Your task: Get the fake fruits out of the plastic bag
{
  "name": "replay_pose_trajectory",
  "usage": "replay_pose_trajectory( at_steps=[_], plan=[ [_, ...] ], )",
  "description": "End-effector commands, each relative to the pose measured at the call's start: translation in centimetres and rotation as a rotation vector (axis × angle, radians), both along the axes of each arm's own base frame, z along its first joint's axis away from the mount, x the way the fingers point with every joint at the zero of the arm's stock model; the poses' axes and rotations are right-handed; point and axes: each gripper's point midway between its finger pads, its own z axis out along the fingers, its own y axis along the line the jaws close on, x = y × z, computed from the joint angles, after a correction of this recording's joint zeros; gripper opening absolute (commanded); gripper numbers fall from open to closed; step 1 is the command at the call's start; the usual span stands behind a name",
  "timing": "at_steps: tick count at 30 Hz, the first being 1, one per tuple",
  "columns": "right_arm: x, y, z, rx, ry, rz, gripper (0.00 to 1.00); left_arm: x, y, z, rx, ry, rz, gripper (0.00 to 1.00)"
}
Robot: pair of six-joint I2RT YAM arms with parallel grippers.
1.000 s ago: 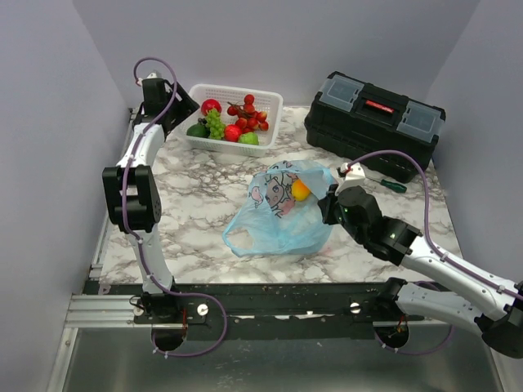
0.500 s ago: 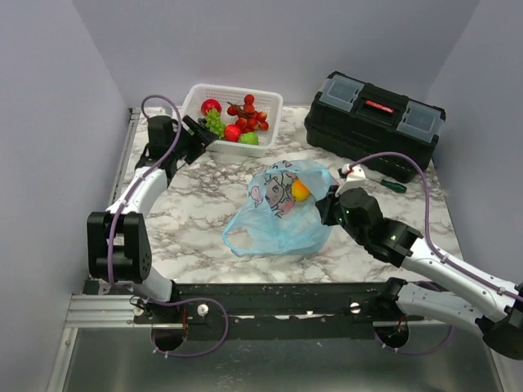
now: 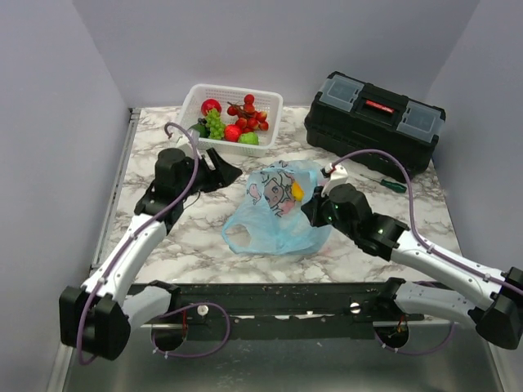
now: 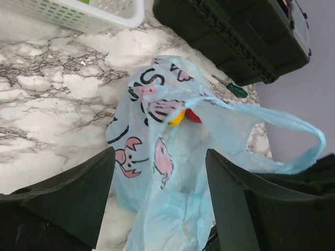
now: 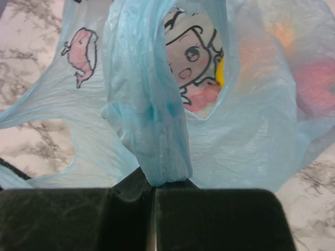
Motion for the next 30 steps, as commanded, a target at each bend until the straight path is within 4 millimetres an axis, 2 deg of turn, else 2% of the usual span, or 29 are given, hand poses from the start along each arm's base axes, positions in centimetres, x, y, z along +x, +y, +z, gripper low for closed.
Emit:
replay_pose_trajectory(
  at_steps=[1,4,6,11,14,17,22,25,30],
  plan=[
    [-0.9,3.4,2.5,0.092,-0.024,0.165,0.01,-3.6,-0.4,2.1,0.036,-0.171,-0.103,0.69],
    [-2.0,5.1,3.6,0.155,-0.021,0.260,0.01,-5.8,-1.7,3.8,0.002,-0.301,-0.190,0.68],
    [-2.6,6.2,4.2,0.204,-0.014,0.317,0.01,-6.8,-2.6,3.7,-0.011,-0.330,-0.233,0.68],
    [-4.4,8.5,6.5,0.308,0.005,0.455,0.01,-8.9,-5.1,1.7,0.039,-0.335,-0.312,0.65],
    [-5.3,9.0,7.6,0.331,0.000,0.506,0.01,-10.1,-6.6,0.8,0.045,-0.347,-0.348,0.64],
    [-5.3,8.0,7.8,0.331,-0.007,0.460,0.01,-10.9,-7.7,-0.3,0.083,-0.351,-0.359,0.62],
    [-4.1,4.3,5.6,0.271,-0.004,0.265,0.01,-11.1,-8.8,-3.2,0.177,-0.319,-0.374,0.60],
    [-4.0,2.4,4.7,0.251,-0.003,0.184,0.01,-10.8,-9.7,-4.4,0.217,-0.294,-0.397,0.59],
    [-4.7,0.8,3.7,0.244,0.019,0.138,0.01,-9.4,-11.4,-6.6,0.307,-0.262,-0.398,0.56]
  ],
)
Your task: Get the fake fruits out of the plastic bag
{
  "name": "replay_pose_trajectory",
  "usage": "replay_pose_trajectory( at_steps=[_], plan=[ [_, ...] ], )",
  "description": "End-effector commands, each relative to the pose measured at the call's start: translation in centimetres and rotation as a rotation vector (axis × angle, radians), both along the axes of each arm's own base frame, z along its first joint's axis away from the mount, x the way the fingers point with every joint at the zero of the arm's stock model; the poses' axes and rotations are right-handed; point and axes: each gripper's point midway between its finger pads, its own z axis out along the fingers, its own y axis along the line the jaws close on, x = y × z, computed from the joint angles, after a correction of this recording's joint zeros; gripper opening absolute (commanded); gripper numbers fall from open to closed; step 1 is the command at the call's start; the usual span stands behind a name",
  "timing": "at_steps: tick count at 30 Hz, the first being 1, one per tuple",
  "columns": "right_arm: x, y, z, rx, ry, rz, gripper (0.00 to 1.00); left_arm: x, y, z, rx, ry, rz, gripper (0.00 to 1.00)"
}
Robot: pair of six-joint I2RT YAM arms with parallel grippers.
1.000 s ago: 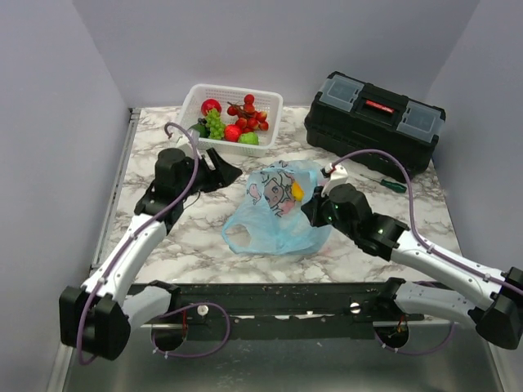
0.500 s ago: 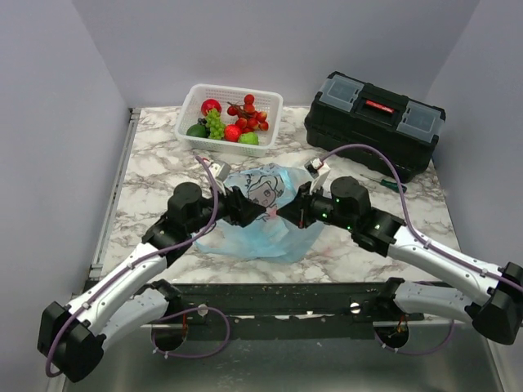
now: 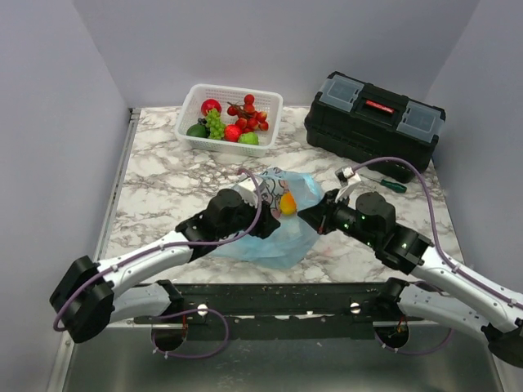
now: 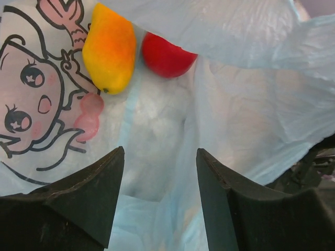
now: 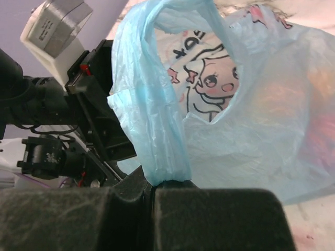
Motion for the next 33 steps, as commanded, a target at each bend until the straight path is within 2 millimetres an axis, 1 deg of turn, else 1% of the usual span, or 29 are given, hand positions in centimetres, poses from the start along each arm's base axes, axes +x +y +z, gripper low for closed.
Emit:
replay_pose_trajectory(
  at_steps=[1,5,6,10,13,17,18,19,23,28,33],
  plan=[
    [-0.2,-2.1,-2.6,-0.062,0.064,-0.089,0.01,2.4,-1.7,-0.5,0.071,-0.052,0.042,0.57],
    [-0.6,-3.0,-3.6,-0.086,0.089,-0.108,0.01,4.0,-3.5,-1.5,0.101,-0.034,0.060,0.57],
    [-0.6,-3.2,-3.8,-0.091,0.092,-0.113,0.01,4.4,-3.9,-2.1,0.115,-0.015,0.070,0.57],
    [-0.6,-3.7,-3.6,-0.099,0.089,-0.132,0.01,6.5,-5.3,-2.8,0.138,0.012,0.144,0.59],
    [-0.4,-3.9,-3.4,-0.114,0.080,-0.140,0.01,8.0,-5.8,-3.6,0.165,0.014,0.195,0.62],
    [-0.3,-4.0,-3.5,-0.127,0.079,-0.146,0.01,9.5,-6.4,-5.1,0.219,0.004,0.216,0.67],
    [-0.3,-4.0,-3.4,-0.126,0.078,-0.147,0.01,9.8,-6.5,-5.3,0.227,-0.006,0.222,0.68],
    [-0.3,-4.1,-3.5,-0.128,0.080,-0.148,0.01,10.1,-6.5,-5.8,0.245,-0.009,0.224,0.68],
    [-0.3,-4.2,-3.3,-0.120,0.079,-0.157,0.01,11.2,-6.9,-6.7,0.281,-0.059,0.215,0.70],
    [-0.4,-4.4,-3.2,-0.115,0.078,-0.162,0.01,12.2,-7.5,-8.5,0.305,-0.046,0.216,0.71],
    [-0.4,-4.5,-3.2,-0.124,0.082,-0.164,0.01,12.8,-8.6,-8.9,0.296,-0.062,0.194,0.73]
  ],
)
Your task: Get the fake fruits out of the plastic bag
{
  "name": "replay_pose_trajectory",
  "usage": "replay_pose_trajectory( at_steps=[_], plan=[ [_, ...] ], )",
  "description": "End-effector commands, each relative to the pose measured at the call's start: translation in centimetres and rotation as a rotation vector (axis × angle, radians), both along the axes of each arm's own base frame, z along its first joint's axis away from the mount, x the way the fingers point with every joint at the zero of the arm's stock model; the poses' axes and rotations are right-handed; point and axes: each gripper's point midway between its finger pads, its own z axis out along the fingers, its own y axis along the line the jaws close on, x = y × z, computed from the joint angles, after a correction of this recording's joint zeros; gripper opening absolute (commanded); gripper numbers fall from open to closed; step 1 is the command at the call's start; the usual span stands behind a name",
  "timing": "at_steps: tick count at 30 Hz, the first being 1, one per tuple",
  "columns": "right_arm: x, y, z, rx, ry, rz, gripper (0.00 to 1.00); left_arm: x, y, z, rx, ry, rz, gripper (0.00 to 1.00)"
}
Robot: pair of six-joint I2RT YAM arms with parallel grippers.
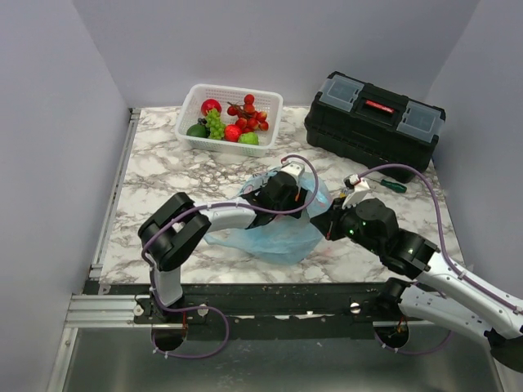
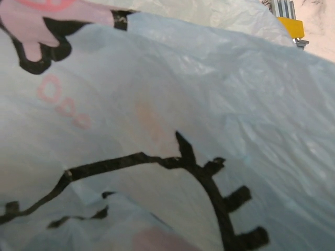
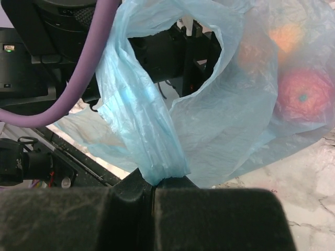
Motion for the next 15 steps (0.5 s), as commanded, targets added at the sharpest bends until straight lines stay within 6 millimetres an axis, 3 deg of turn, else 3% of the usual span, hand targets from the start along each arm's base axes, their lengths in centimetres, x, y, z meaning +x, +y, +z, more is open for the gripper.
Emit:
replay_pose_trajectory(
  at_steps=[1,8,15],
  plan=[
    [-0.1,-0.4,0.7,-0.008,-0.006,-0.016,0.01,1.7,-1.5,0.9,-0.024,-0.062,-0.017,0.73],
    [-0.1,-0.3,1.1,-0.003,-0.010,-0.011,0.01,2.1,-2.8,0.1,-0.033,-0.059,-0.056,0.65],
    [-0.1,-0.5,1.2,0.000,-0.011,-0.015,0.01,1.5,-4.0,1.1,-0.087,-0.062,-0.118,0.42]
  ],
)
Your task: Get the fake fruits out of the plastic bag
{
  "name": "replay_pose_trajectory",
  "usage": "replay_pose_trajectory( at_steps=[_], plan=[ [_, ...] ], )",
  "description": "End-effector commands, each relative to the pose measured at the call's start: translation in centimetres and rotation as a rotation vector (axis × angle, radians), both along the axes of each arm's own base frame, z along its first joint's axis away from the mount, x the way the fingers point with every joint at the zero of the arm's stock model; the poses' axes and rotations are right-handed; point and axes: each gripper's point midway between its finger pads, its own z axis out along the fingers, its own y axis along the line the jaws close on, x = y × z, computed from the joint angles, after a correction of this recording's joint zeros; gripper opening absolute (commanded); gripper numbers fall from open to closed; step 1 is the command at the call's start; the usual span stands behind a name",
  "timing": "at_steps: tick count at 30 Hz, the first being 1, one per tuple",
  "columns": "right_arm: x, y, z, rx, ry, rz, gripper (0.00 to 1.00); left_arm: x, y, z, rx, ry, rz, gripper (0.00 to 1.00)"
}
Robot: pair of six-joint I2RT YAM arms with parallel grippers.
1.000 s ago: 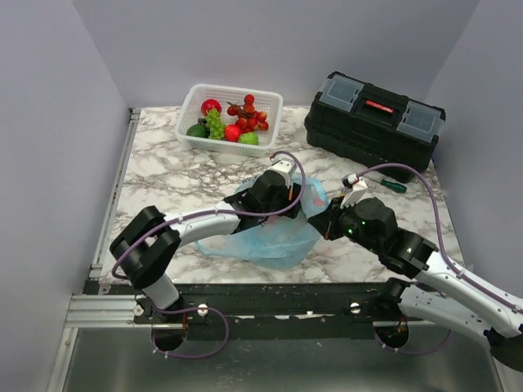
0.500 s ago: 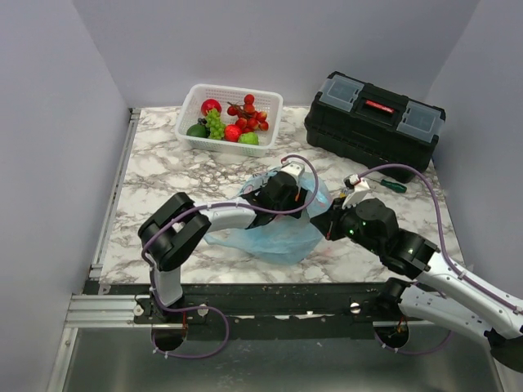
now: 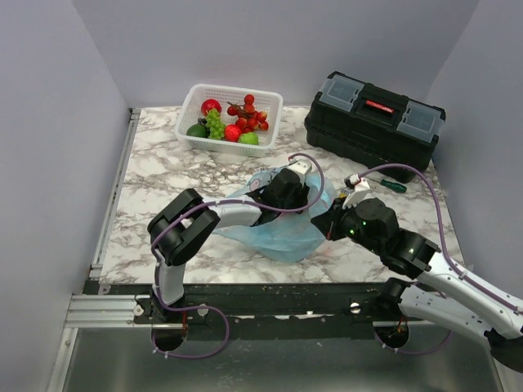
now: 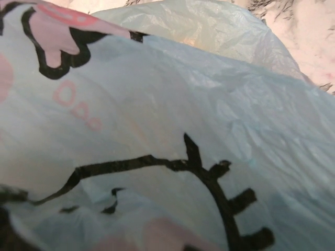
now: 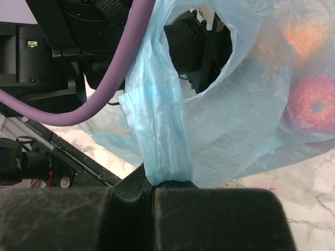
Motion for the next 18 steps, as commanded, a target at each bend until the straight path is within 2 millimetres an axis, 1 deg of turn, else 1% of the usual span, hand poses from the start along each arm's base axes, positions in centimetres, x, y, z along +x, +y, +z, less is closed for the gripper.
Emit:
replay_pose_trajectory(
  at_steps=[1,6,10,13,16,17,18],
  plan=[
    [-0.1,-0.3,1.2,0.011,-0.016,-0.012,0.01,0.1,-1.2,1.7,-0.060,-0.025,-0.047,0.38],
    [0.0,-0.3,1.0,0.012,-0.013,-0.017,0.01,-0.5,-0.5,3.1,-0.061,-0.026,-0.046,0.21],
    [0.4,-0.4,0.9,0.008,-0.020,-0.036,0.01,-1.7,0.2,3.9,-0.071,0.005,-0.050,0.16],
    [0.7,-0.6,0.8,0.000,-0.021,-0.057,0.01,-2.7,0.7,4.8,-0.086,0.022,-0.059,0.10],
    [1.1,-1.2,0.5,-0.013,-0.018,-0.101,0.01,-3.5,1.5,5.2,-0.080,0.041,-0.058,0.09],
    [1.3,-1.5,0.4,-0.018,-0.018,-0.122,0.01,-3.8,1.7,5.3,-0.080,0.044,-0.060,0.06],
    [1.4,-1.8,0.4,-0.019,-0.020,-0.140,0.01,-4.1,1.9,5.5,-0.080,0.048,-0.064,0.06]
  ],
)
